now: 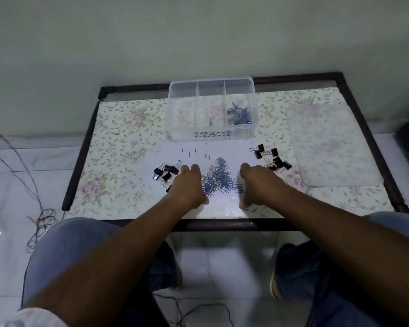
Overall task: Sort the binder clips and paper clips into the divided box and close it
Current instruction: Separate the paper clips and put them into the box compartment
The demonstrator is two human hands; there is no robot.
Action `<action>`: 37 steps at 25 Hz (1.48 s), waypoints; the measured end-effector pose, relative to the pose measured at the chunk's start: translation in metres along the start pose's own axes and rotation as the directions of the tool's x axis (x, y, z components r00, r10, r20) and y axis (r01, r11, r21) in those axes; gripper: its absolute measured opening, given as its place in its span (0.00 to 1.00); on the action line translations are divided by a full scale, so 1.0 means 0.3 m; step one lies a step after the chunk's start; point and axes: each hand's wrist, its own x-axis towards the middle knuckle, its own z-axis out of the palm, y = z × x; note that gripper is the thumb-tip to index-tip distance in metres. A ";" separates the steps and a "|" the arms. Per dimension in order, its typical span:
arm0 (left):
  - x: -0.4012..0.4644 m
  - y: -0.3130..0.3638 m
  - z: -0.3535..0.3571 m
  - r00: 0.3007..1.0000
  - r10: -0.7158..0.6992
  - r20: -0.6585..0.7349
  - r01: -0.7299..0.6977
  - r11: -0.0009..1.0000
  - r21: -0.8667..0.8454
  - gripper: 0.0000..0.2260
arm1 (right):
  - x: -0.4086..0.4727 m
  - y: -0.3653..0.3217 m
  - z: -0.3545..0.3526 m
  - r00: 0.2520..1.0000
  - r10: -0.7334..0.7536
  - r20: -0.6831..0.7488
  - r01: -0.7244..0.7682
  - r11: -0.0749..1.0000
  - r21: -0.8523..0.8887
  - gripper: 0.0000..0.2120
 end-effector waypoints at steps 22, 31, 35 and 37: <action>0.113 0.013 0.038 0.918 0.286 -0.274 -0.274 0.958 0.082 0.14 | 0.192 -0.018 0.017 0.905 -0.346 -0.246 0.368 0.929 0.046 0.24; 0.099 0.030 0.038 0.922 0.309 -0.233 -0.296 0.951 0.091 0.07 | 0.164 -0.032 0.018 0.920 -0.269 -0.285 0.313 0.942 0.122 0.07; 0.115 0.011 0.027 0.938 0.240 -0.250 -0.276 0.953 -0.122 0.08 | 0.173 -0.007 -0.018 0.946 -0.222 -0.236 0.279 0.929 0.243 0.06; 0.124 0.003 0.000 0.955 0.179 -0.235 -0.242 0.931 -0.274 0.07 | 0.181 0.016 -0.043 0.958 -0.193 -0.211 0.255 0.912 0.322 0.06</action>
